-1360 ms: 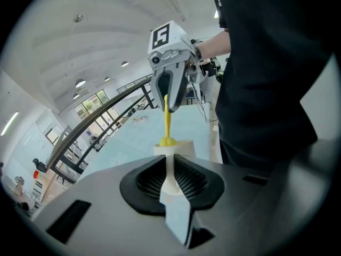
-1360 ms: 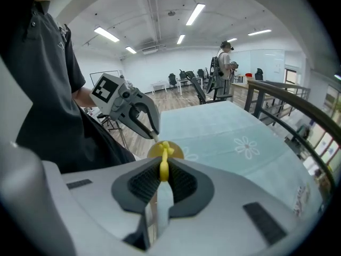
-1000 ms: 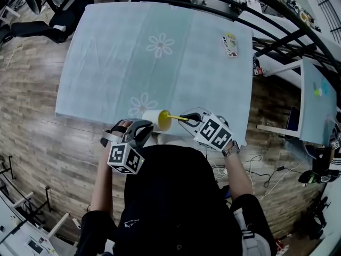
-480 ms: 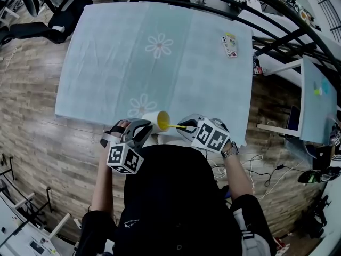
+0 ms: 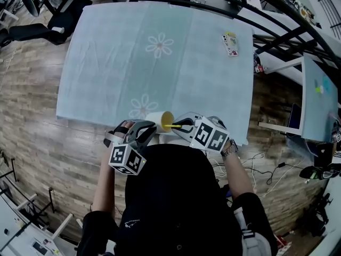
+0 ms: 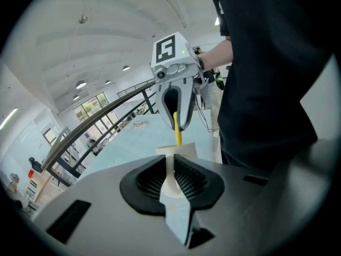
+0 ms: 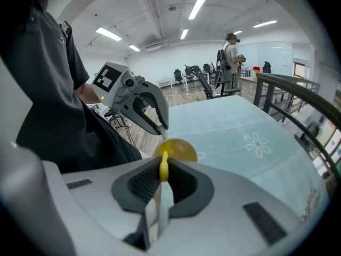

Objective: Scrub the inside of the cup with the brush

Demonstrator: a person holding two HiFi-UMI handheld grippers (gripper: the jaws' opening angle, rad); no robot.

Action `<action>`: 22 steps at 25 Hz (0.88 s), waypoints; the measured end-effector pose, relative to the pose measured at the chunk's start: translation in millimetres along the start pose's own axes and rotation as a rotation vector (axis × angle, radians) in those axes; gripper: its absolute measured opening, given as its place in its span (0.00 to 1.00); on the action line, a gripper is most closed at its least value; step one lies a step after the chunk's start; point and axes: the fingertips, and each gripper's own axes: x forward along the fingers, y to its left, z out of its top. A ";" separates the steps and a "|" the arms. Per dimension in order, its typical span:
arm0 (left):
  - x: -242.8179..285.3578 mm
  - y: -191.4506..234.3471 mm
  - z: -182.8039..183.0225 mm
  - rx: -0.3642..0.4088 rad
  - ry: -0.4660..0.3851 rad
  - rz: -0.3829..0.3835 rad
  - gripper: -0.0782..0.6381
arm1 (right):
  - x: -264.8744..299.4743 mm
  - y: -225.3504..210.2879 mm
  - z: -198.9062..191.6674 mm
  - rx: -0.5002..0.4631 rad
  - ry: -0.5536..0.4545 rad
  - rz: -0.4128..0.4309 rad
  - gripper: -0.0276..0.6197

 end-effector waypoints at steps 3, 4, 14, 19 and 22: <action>0.1 -1.1 0.7 0.009 -0.002 -0.011 0.18 | -0.9 -8.4 4.2 -0.001 -0.006 -0.032 0.10; -0.5 -1.4 0.8 0.010 -0.003 -0.015 0.18 | -1.5 -10.8 5.3 0.000 -0.006 -0.043 0.10; -7.2 6.4 -4.6 -0.006 -0.033 -0.029 0.18 | -0.9 -33.9 5.1 0.065 0.004 -0.137 0.10; -16.7 18.7 -13.8 -0.025 -0.063 -0.027 0.18 | 4.5 -35.3 4.7 0.109 0.040 -0.157 0.10; -22.0 24.8 -21.3 -0.024 -0.068 -0.034 0.18 | 8.5 -32.2 5.2 0.118 0.078 -0.156 0.10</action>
